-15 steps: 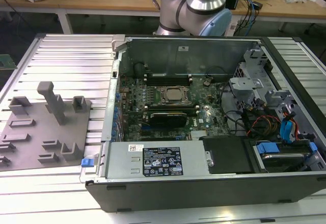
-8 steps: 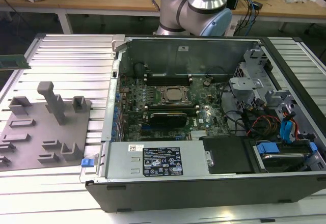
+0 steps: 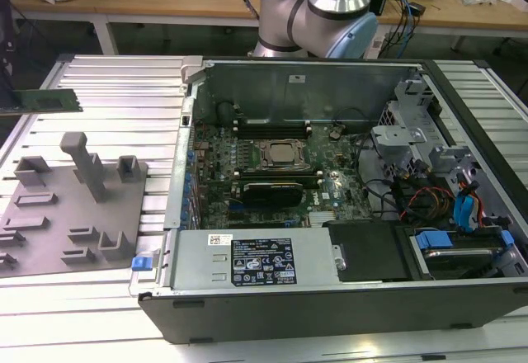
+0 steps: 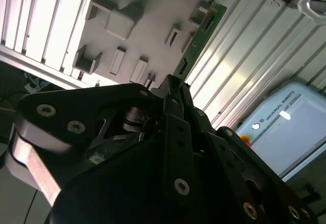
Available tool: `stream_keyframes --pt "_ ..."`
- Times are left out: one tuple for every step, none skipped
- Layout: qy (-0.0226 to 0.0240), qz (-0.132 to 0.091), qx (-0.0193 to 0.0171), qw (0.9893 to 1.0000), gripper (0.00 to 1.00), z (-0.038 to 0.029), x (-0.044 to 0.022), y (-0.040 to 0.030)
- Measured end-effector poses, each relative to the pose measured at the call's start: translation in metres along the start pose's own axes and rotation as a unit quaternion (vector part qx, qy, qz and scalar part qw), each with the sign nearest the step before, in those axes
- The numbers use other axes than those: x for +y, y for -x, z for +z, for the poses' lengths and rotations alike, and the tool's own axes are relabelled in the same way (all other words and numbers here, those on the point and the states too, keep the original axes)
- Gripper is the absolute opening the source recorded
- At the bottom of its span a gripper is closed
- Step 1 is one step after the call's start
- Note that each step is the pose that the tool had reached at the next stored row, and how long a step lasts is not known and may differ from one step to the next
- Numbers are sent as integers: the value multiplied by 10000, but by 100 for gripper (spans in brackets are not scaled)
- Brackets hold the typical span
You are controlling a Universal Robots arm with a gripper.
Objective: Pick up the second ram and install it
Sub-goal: 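Pick up the second ram and move it above second insertion slot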
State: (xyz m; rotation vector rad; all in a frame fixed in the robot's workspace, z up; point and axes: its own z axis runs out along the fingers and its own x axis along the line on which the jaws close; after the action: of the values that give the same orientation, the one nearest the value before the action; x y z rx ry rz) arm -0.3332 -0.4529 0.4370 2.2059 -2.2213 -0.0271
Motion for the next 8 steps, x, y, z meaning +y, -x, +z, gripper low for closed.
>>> stream_keyframes --pt "0 0 0 10000 14 -1 -40 0" --pt "0 0 0 10000 14 -1 -59 0" --pt "0 0 0 10000 14 -2 -88 0" --pt "1 0 0 10000 14 -3 -132 1" --pt "0 0 0 10000 14 -3 -161 1" --pt "0 0 0 10000 14 -4 -186 1" --pt "0 0 0 10000 14 -4 -207 1" --pt "1 0 0 10000 14 -5 -241 2"
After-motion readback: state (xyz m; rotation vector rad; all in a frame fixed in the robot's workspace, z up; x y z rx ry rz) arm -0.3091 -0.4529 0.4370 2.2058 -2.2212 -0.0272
